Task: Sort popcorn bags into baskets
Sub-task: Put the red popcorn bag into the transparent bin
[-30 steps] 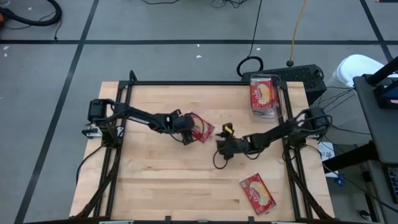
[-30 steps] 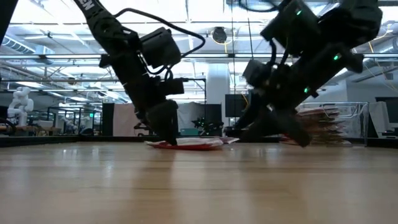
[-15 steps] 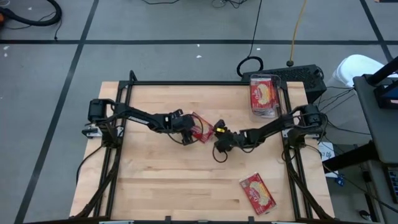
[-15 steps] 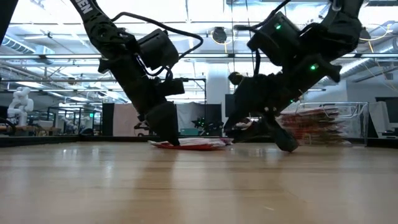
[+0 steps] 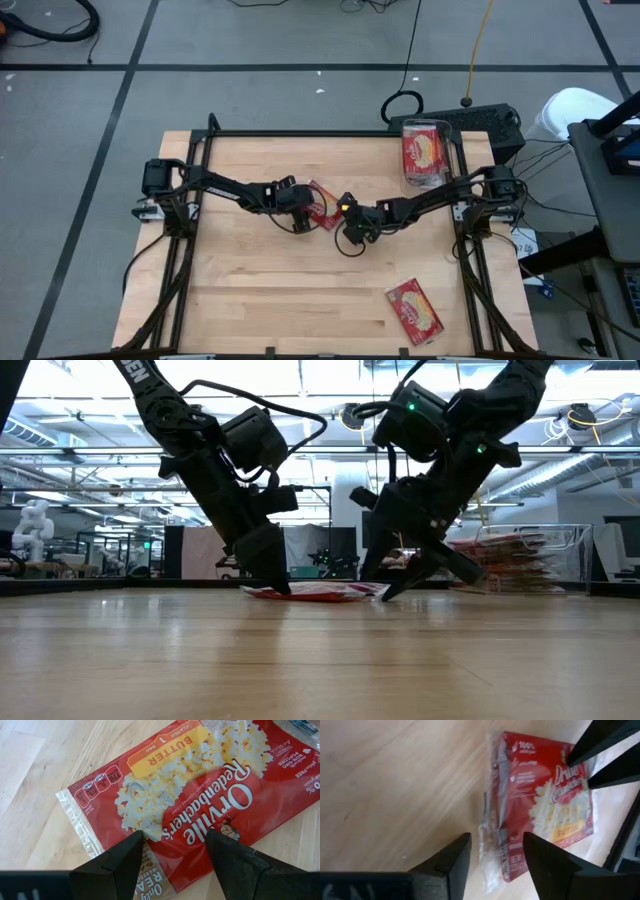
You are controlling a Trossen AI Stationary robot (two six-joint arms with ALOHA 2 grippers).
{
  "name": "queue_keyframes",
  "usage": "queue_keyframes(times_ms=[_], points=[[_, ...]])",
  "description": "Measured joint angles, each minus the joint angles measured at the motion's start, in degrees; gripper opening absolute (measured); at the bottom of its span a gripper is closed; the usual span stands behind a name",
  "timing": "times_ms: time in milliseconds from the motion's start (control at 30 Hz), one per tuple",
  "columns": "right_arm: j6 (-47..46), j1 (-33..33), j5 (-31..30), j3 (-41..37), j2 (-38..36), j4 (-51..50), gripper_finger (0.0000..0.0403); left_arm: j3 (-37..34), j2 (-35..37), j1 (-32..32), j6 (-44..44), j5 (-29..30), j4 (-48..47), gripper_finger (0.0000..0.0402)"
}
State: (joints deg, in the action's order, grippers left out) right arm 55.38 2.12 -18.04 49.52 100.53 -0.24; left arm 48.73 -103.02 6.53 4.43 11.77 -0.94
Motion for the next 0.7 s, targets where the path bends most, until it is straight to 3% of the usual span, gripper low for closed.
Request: queue_keyframes(times_ms=[200,367,500,700], points=[[-1.3,-0.9,-0.9,0.0,0.0,-0.9,0.0200,0.0,-0.1,0.3,-0.5,-1.1,1.7,0.0227],[-0.9,-2.6,0.5,-0.2,0.1,1.5,0.0189,-0.1,-0.2,0.3,-1.3,-2.2,4.0,0.0227],[-0.8,-2.8,1.7,-0.2,0.2,2.0,0.0137,-0.1,-0.2,0.3,-1.3,-2.3,4.2,0.0227],[-3.6,-1.2,-0.7,-0.3,0.2,3.6,0.0018,-0.1,-0.1,0.1,0.1,-1.7,4.4,0.0227]])
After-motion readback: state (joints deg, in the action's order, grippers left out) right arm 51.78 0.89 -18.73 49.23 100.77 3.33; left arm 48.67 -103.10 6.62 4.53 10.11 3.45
